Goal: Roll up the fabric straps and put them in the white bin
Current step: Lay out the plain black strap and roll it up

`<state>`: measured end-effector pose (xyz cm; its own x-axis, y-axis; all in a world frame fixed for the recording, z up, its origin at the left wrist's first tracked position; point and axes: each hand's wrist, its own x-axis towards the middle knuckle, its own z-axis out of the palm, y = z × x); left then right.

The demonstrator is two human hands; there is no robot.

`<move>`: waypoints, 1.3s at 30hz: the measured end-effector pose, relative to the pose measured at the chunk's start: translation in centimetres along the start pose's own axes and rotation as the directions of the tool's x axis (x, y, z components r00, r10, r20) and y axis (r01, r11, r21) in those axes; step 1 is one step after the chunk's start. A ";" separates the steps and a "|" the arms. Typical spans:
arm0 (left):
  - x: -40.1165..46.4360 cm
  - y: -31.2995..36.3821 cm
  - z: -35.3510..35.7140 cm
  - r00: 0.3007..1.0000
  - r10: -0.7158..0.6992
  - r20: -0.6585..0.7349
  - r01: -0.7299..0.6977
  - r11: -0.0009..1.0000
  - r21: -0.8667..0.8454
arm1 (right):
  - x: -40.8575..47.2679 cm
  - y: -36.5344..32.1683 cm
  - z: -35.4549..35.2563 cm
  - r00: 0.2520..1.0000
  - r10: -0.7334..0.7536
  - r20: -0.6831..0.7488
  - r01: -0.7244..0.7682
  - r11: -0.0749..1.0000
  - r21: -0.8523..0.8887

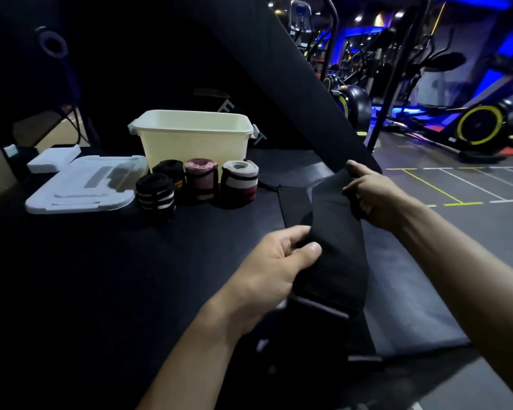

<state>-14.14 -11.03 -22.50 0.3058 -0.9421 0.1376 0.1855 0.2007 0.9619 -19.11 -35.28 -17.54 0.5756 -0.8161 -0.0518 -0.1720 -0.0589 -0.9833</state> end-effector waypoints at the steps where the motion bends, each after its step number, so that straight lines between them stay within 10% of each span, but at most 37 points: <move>1: 0.3 -0.2 0.2 1.000 0.004 0.011 -0.004 1.000 0.012 | 0.5 -0.1 0.0 1.000 -0.012 0.011 0.012 1.000 0.000; 9: 1.7 -0.9 0.4 0.999 0.025 -0.024 -0.022 0.995 0.099 | 5.1 -3.2 1.7 0.949 -0.310 0.051 0.308 0.950 0.043; 18: 1.4 -1.4 0.3 0.977 -0.210 0.032 0.201 0.963 0.180 | 6.0 3.6 3.2 0.965 0.162 0.208 -0.051 0.889 -0.455; 29: 1.4 -0.7 0.4 0.969 -0.247 -0.001 0.242 0.946 0.215 | 5.7 3.0 4.2 0.962 0.088 0.259 0.063 0.850 -0.522; 39: 1.0 -1.3 0.3 0.928 -0.371 -0.032 0.367 0.895 0.254 | 6.5 3.4 5.0 0.984 -0.071 0.165 0.178 0.531 -0.828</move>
<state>-14.32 -12.35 -23.59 0.2444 -0.9402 -0.2371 0.0406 -0.2344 0.9713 -11.91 -37.92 -22.11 0.7107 -0.7034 -0.0096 -0.6512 -0.6527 -0.3872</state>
